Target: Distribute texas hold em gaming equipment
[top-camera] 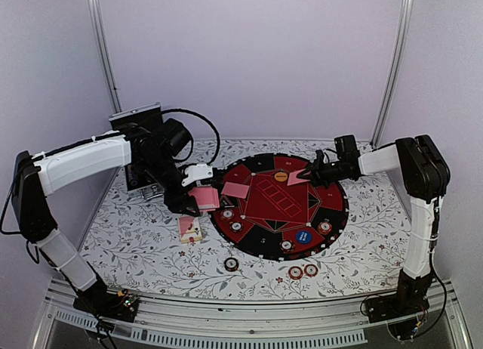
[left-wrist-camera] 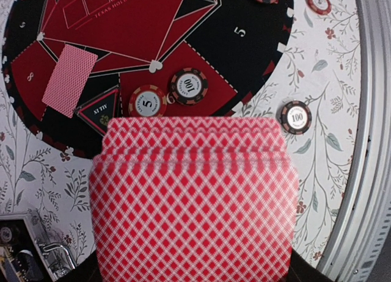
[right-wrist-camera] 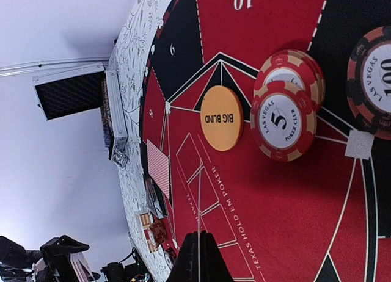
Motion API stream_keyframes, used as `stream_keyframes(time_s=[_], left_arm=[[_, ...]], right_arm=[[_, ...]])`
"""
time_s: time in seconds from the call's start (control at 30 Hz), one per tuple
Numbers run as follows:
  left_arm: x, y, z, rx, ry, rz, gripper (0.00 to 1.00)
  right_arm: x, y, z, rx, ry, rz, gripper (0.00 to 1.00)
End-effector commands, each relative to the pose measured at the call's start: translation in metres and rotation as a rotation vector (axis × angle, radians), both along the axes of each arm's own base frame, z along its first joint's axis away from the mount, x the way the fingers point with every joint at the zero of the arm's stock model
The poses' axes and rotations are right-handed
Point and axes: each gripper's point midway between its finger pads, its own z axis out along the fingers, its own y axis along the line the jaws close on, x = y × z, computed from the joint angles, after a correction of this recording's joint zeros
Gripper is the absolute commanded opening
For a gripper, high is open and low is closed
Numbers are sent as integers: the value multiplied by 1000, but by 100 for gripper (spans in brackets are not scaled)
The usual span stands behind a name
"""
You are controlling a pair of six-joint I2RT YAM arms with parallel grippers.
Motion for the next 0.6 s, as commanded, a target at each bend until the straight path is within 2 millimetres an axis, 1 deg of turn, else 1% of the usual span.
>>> stream_keyframes(time_s=[0.0, 0.23, 0.37, 0.5, 0.57], left_arm=[[5, -4, 9, -25, -8, 2, 0], [4, -3, 9, -22, -9, 3, 0], [4, -4, 8, -23, -4, 3, 0], [4, -4, 9, -25, -5, 2, 0], [5, -4, 9, -24, -6, 3, 0]], right_arm=[[-2, -2, -24, -29, 26, 3, 3], [3, -6, -45, -62, 58, -25, 3], [12, -6, -47, -74, 52, -34, 5], [20, -6, -49, -91, 46, -41, 10], [23, -6, -52, -102, 51, -40, 17]])
